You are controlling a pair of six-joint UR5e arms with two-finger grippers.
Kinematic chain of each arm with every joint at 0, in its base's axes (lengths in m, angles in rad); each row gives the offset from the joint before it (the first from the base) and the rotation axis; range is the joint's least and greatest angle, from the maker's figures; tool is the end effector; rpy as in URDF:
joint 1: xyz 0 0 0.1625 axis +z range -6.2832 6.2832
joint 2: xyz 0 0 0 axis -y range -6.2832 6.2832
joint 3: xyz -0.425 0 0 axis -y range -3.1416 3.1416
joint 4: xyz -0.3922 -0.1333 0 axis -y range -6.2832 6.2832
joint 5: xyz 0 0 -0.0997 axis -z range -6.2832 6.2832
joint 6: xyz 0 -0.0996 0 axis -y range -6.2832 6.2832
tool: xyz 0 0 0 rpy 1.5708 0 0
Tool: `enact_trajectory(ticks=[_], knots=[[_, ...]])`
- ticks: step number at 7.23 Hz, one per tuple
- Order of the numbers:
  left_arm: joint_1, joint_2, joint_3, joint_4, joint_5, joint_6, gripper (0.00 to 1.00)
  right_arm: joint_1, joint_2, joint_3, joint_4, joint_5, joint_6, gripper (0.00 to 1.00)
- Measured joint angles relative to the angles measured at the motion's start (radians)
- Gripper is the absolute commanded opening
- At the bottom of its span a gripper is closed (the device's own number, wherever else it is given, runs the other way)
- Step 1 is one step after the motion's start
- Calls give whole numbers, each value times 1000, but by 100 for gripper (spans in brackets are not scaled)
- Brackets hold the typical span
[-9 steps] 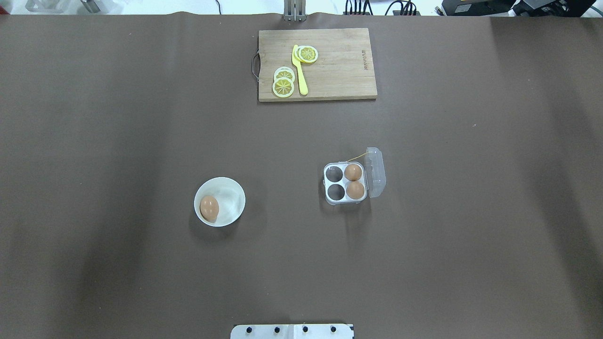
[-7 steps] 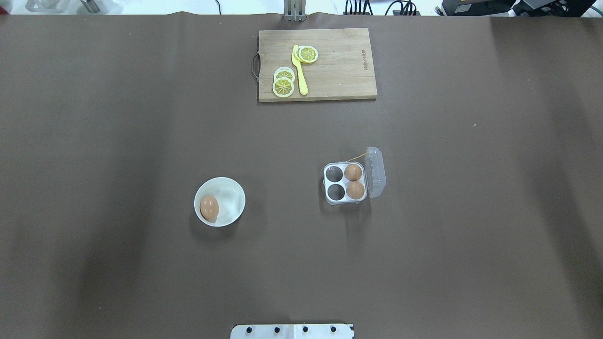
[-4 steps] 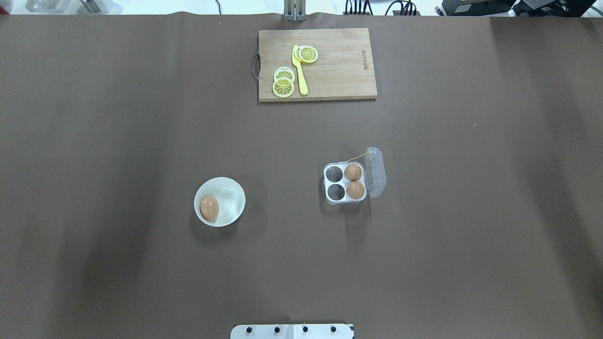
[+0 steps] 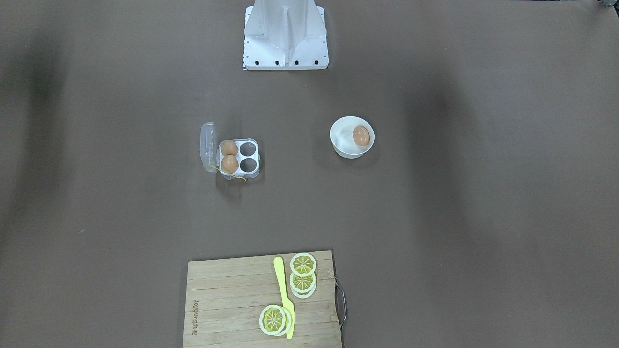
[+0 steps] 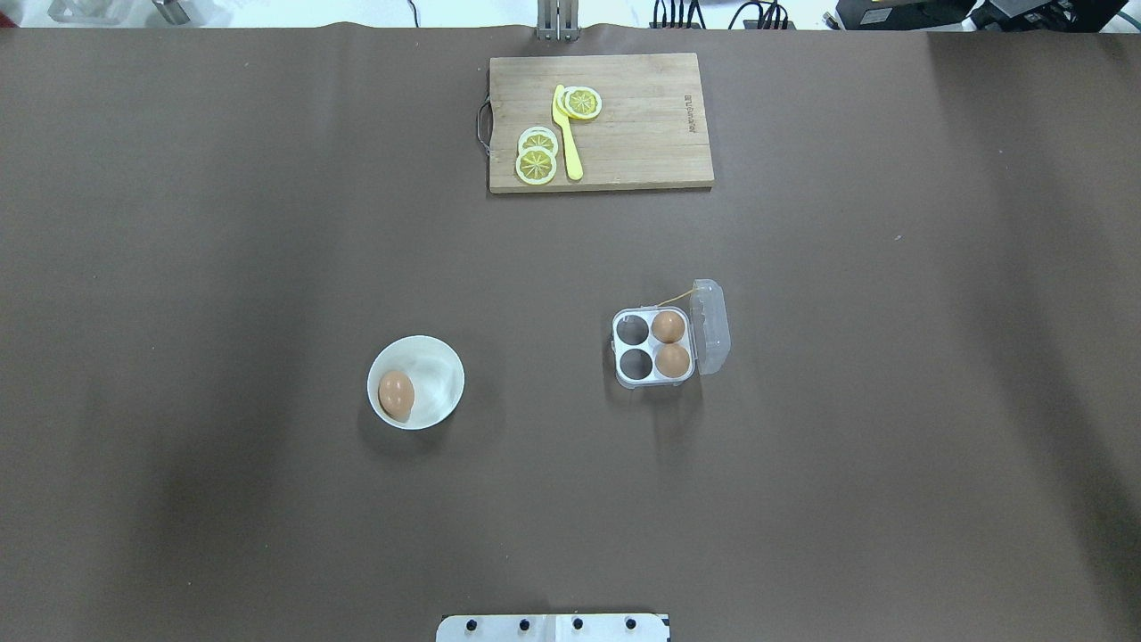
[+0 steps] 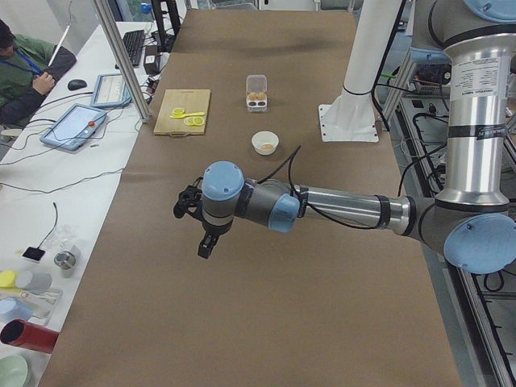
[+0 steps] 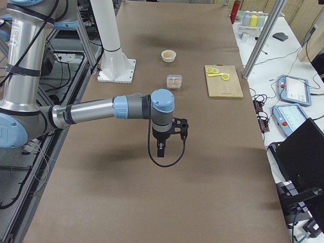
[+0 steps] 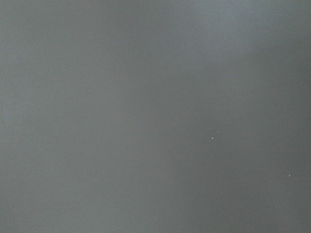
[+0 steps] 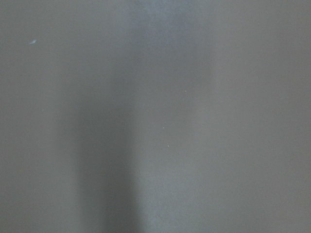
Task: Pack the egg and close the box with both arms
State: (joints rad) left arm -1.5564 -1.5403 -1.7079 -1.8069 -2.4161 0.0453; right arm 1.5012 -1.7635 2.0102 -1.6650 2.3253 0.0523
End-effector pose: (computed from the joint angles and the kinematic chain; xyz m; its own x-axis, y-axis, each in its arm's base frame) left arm -0.0517 -0.4939 0.5743 0.6585 0.3033 -0.6887 -0.0434 0.9290 0.3676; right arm 0.0365 -0.4120 0.5404 0.7222 -0.1027 0.6840 0.0310 0.9927 0.1163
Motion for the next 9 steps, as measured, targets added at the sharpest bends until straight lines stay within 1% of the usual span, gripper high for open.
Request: enact_trajectory(ticks=[1, 3, 5, 7, 9], knots=[[1, -20, 17, -22, -14, -77, 99, -2, 9, -17, 46, 11, 3, 100], [5, -53, 56, -42, -29, -164, 99, -2, 14, -50, 82, 59, 3, 100], [8, -74, 85, -80, -26, -171, 99, -5, 16, -54, 97, 76, -1, 100], [9, -73, 91, -114, -35, -175, 99, -27, 37, -55, 149, 80, 8, 100], [40, -91, 79, -149, -57, -178, 99, -82, 106, -63, 166, 77, 24, 100]])
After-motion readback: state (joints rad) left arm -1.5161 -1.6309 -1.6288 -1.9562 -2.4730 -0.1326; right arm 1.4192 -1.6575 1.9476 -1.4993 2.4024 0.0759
